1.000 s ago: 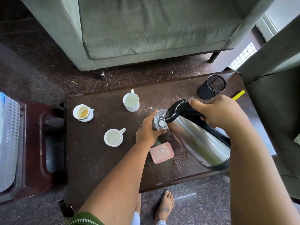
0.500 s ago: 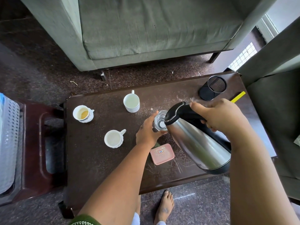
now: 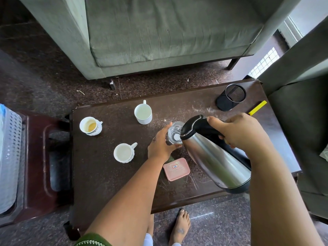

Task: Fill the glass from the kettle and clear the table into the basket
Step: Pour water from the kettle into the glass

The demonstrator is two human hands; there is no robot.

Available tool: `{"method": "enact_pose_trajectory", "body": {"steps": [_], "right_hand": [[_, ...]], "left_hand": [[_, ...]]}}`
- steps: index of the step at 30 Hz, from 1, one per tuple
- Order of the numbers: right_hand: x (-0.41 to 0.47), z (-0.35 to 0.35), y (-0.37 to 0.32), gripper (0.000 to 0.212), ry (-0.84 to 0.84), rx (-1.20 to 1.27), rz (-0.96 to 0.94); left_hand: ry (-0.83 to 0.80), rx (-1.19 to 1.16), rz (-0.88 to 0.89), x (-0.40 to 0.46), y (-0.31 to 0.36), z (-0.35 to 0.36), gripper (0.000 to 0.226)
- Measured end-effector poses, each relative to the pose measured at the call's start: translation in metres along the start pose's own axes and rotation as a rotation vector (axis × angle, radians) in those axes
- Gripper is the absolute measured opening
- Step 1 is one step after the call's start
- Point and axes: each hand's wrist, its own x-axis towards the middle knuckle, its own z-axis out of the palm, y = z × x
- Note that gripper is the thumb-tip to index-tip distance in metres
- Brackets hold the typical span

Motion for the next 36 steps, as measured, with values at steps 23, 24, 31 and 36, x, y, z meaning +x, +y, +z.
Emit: {"method": "enact_pose_trajectory", "body": {"steps": [23,24,31,36], "right_hand": [[0.0017,0.0034,0.0019,0.064,0.008,0.012,-0.002],[0.0015,0.0034,0.0016,0.064,0.007,0.015,-0.001],[0.0007,0.003,0.0014,0.063,0.0,0.014,0.007],[-0.0003,0.0033,-0.0006,0.062,-0.016,0.033,0.021]], "left_hand": [[-0.006,-0.025,0.019,0.0014,-0.0044,0.0013,0.081],[-0.007,-0.024,0.02,0.0013,-0.0043,0.0012,0.08],[0.014,0.007,0.034,0.0046,-0.0068,0.0023,0.08],[0.032,0.015,0.039,0.0051,-0.0085,0.0021,0.08]]}}
